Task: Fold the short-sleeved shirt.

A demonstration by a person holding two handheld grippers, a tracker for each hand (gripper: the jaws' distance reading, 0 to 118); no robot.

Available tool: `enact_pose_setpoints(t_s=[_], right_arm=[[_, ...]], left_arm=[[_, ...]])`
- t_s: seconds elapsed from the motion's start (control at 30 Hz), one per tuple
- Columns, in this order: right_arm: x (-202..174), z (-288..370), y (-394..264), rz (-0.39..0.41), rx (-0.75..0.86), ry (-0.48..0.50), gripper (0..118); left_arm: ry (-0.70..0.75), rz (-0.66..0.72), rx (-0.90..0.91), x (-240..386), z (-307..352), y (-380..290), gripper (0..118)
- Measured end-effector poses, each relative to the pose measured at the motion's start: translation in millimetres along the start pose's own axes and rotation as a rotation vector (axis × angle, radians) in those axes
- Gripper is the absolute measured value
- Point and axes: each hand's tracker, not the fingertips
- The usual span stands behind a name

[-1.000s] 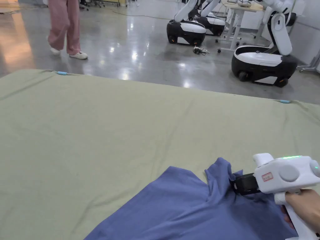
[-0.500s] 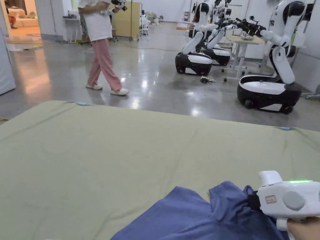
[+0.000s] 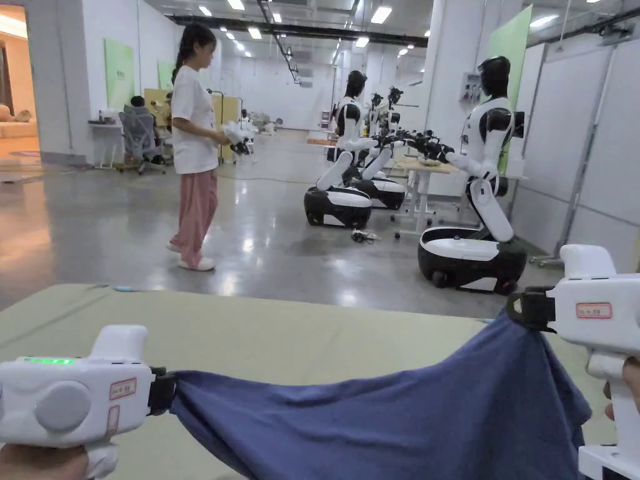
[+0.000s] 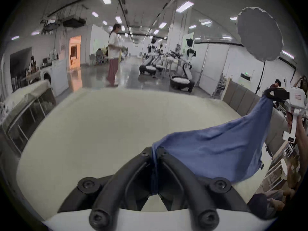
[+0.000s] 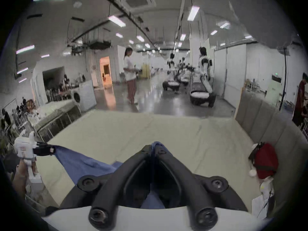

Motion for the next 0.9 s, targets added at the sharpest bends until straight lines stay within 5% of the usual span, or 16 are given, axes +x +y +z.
enact_pose_setpoints(t_s=[0.57,0.9], right_arm=[[28,54,182,-0.058,0.330,-0.078,8],[38,-13,181,-0.073,0.306,-0.060,8]], left_arm=[[0.121,-0.050,0.296,34,40,229,2],[0.204,-0.081,0.295,14,-2,248,2]])
